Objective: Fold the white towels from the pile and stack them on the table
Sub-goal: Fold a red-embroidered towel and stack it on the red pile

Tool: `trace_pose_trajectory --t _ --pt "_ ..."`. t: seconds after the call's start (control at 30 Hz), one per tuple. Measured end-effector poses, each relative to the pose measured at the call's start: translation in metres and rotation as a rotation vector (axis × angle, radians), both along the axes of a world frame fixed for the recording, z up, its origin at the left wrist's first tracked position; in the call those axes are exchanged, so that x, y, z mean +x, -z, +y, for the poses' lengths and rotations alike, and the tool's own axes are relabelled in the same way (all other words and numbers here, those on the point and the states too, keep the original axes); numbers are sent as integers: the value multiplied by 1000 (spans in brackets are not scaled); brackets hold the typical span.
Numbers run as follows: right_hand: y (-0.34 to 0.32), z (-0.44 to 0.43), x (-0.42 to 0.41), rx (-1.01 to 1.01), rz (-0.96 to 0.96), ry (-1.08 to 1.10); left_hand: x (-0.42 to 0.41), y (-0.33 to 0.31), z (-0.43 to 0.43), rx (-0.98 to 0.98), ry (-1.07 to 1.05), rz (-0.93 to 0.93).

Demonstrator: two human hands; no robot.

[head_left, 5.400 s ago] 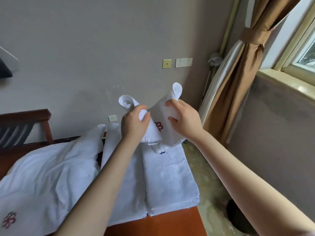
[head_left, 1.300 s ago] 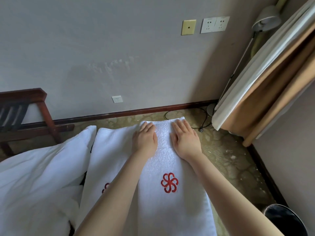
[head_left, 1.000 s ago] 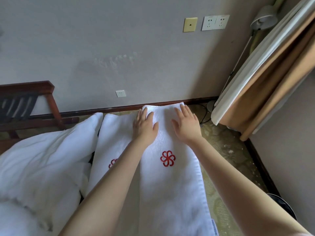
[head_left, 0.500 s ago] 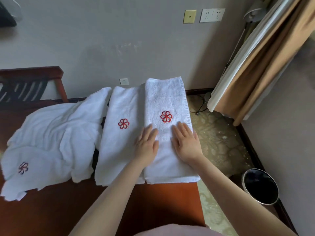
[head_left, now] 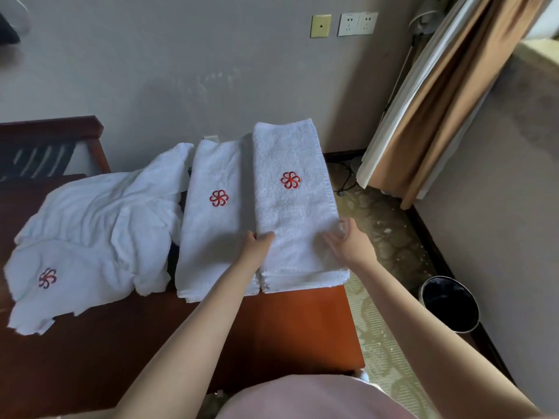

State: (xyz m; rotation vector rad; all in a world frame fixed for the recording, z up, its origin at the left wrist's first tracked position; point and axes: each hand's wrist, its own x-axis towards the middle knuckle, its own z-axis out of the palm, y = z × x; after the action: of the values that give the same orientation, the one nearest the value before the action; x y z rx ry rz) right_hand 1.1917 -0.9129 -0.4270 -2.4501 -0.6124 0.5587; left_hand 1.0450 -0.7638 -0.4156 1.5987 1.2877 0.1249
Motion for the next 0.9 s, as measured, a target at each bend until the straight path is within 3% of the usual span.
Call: trace_pose_trajectory --t 0.13,0.23,0.4,0.47,0.57,0.63,0.77,0.9 --pt "0 -4 1 140 137 55 -3 -1 2 -118 35 -21" --pt "-1 -3 6 299 136 205 1 3 -6 25 112 51" --pt "11 -12 -6 92 19 156 -1 13 -16 263 227 228" --pt "12 -14 -11 65 -188 125 -3 11 -18 370 264 302" --pt "4 -7 -16 127 -638 -77 -8 10 -19 778 387 355" --pt "3 0 -16 143 -663 -264 -11 13 -13 918 526 301" --pt "17 -1 -14 -105 -395 -387 -10 24 -1 719 671 248" --pt "14 -4 -8 -129 -406 -397 -7 23 3 673 666 226"
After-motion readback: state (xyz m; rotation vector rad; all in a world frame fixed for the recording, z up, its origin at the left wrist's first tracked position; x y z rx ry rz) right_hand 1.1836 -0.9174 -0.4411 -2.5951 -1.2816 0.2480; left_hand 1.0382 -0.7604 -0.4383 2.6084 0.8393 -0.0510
